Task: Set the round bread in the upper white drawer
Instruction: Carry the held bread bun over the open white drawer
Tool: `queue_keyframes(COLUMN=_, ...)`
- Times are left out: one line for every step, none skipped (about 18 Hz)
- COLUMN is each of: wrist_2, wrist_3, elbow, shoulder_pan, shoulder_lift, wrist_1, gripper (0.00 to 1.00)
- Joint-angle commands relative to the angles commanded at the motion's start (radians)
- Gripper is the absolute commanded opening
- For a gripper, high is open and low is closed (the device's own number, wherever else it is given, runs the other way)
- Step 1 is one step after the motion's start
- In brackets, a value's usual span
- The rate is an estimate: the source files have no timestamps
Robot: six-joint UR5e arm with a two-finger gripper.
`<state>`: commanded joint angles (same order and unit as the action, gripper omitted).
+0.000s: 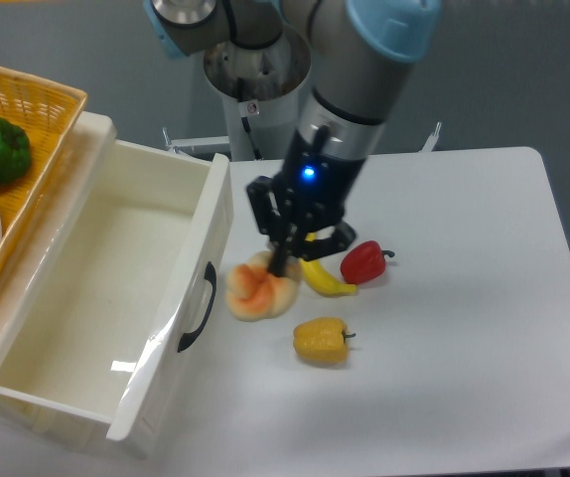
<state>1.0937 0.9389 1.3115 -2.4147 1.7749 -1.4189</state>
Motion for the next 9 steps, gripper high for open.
queue_keyframes(wrist_2=0.0, wrist_3=-0.017, elbow=0.009, shoulder_pan=0.017, shoulder_lift=-0.008, wrist_1=0.0, gripper=0.0)
queue_keyframes(wrist_2=0.0, wrist_3=-0.028, elbow=0.014, shoulder_pan=0.029, shoulder_lift=-0.014, wrist_1=0.003, gripper=0.0)
queue_keyframes(wrist_2=0.0, wrist_3=-0.035, elbow=0.015, shoulder_pan=0.045, shoulder_lift=-0.014, wrist_1=0.008, gripper=0.0)
queue_keyframes(wrist_2=0.0, wrist_3=-0.038, elbow=0.021, shoulder_pan=0.06, shoulder_lift=-0.017, wrist_1=0.009, gripper=0.0)
queue_keyframes(wrist_2=0.0, wrist_3=-0.038, elbow=0.028, shoulder_pan=0.068, shoulder_lift=-0.018, wrist_1=0.011, gripper=0.0)
queue_keyframes(wrist_2=0.002, wrist_3=-0.04, elbow=0.037, shoulder_pan=0.078, shoulder_lift=-0.018, wrist_1=0.014, gripper=0.0)
queue_keyframes(wrist_2=0.003, wrist_3=-0.045, elbow=0.043, shoulder_pan=0.091, shoulder_lift=-0.018, wrist_1=0.014, gripper=0.0)
queue_keyframes(wrist_2=0.005, wrist_3=-0.045, elbow=0.051, shoulder_pan=0.101, shoulder_lift=-0.018, wrist_1=0.014, gripper=0.0)
queue_keyframes(wrist_2=0.005, wrist_3=-0.045, elbow=0.055, shoulder_pan=0.108, shoulder_lift=-0.018, wrist_1=0.014, gripper=0.0)
